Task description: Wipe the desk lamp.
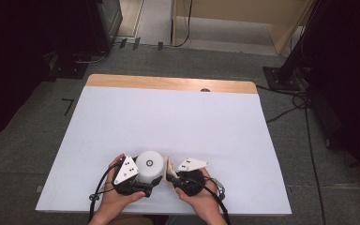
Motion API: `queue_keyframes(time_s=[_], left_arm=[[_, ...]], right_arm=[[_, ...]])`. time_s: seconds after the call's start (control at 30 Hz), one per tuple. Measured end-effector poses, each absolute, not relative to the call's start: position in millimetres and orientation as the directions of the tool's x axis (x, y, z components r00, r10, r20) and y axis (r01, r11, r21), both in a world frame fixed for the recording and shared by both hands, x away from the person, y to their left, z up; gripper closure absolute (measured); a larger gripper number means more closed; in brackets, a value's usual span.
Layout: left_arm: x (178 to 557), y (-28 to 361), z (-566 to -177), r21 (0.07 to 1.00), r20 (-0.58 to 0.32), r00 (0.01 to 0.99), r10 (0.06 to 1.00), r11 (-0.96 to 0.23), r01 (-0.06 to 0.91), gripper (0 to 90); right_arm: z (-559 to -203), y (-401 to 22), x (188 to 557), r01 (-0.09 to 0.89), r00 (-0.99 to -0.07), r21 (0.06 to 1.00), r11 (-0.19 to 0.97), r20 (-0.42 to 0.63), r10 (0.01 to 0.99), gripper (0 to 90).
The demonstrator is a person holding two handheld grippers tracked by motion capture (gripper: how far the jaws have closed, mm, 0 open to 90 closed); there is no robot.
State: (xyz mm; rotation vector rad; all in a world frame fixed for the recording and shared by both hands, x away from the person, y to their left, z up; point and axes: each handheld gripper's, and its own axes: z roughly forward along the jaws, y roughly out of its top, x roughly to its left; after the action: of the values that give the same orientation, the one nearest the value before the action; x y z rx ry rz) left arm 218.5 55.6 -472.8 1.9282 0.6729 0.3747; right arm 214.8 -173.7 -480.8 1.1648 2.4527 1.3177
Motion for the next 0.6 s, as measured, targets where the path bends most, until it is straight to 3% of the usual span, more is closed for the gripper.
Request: queue_keyframes(time_s=[0.3, 0.6], left_arm=[[221, 55, -471, 0.896, -0.061, 0.797, 0.601, -0.319, 0.309, 3.0], [209, 50, -456, 0.888, -0.017, 0.734, 0.679, -0.326, 0.323, 1.2]], right_arm=[[-486, -177, 219, 0.598, -0.685, 0.735, 0.318, 0.263, 0.679, 81.1], [-484, -193, 222, 0.596, -0.652, 0.758, 0.266, 0.262, 0.712, 79.7]])
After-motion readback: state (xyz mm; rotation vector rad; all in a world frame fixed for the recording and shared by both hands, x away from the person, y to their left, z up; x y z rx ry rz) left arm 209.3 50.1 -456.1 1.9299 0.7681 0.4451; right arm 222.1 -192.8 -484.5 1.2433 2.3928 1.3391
